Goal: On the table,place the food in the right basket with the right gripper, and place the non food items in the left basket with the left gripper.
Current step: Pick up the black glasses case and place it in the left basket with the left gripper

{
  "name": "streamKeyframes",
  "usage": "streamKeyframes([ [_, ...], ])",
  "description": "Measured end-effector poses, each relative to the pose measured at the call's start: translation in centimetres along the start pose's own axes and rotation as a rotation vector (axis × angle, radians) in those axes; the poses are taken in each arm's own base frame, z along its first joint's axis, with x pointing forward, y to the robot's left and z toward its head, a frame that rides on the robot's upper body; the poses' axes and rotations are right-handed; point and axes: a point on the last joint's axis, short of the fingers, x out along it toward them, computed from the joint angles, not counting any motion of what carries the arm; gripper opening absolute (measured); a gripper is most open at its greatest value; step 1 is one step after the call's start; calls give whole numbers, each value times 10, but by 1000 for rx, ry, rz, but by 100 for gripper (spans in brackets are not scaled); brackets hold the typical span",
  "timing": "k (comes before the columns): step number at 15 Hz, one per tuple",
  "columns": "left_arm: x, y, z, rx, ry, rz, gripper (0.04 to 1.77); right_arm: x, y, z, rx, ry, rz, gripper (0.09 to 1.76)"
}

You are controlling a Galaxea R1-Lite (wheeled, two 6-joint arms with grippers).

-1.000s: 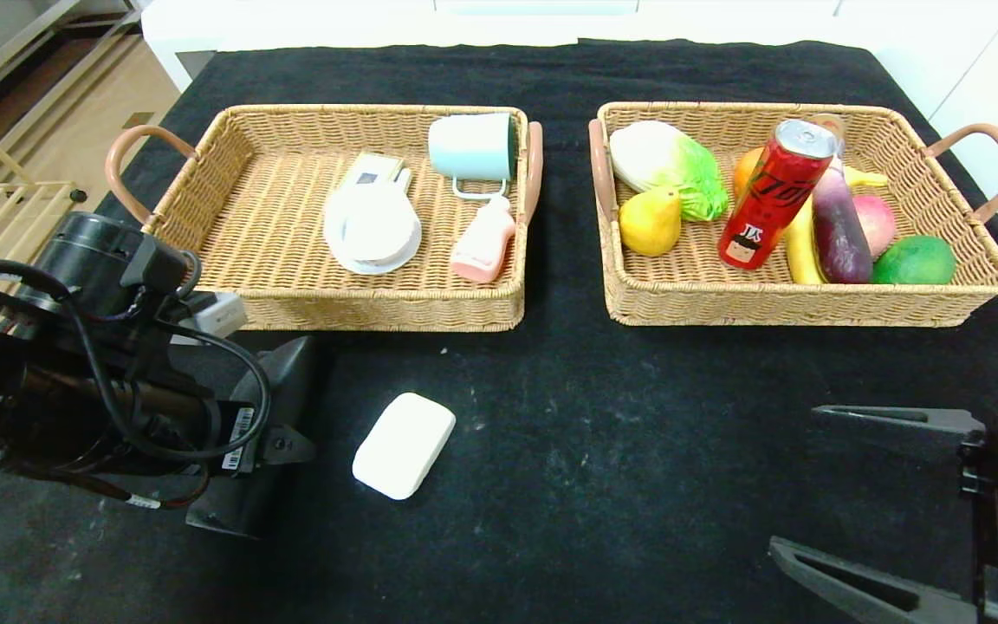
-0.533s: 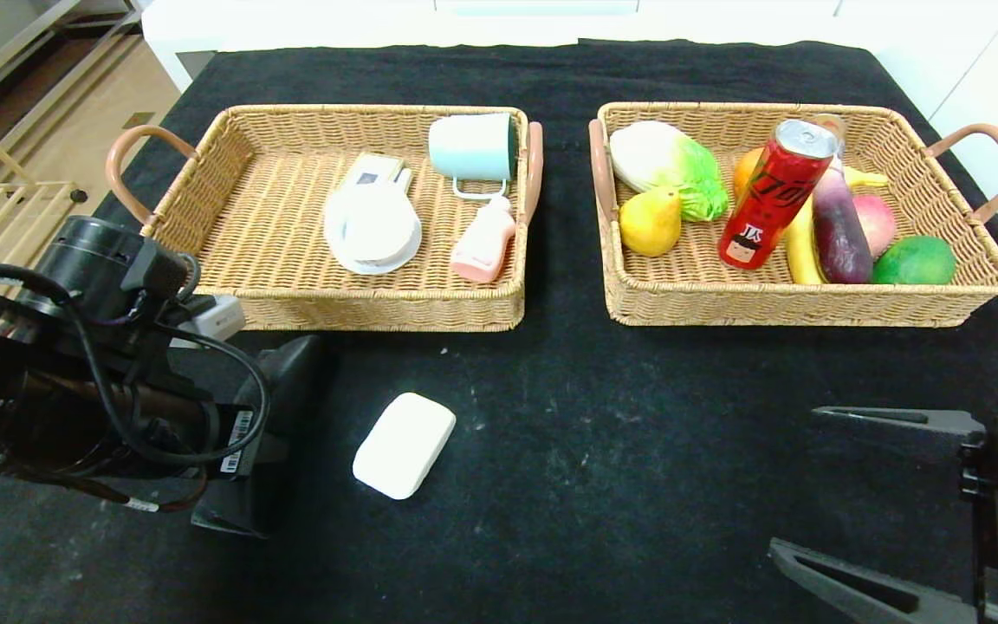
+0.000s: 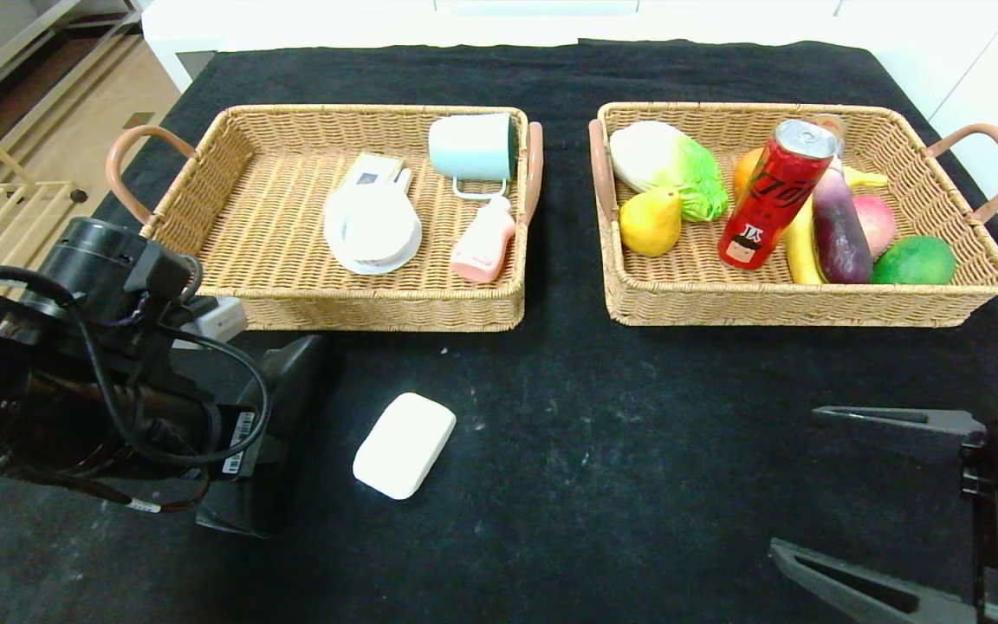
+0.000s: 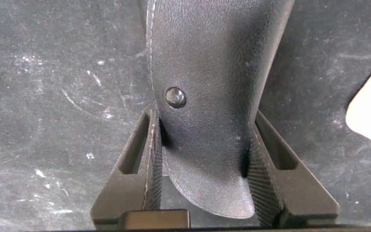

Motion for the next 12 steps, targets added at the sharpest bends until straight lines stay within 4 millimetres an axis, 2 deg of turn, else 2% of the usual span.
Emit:
streamKeyframes([
  [9,0,0,-1,2,3,2,80,1,0,-1,0,6,2,171],
  [12,-10,0,-3,7,-21,-11,79,1,0,-2,-1,8,2,171],
])
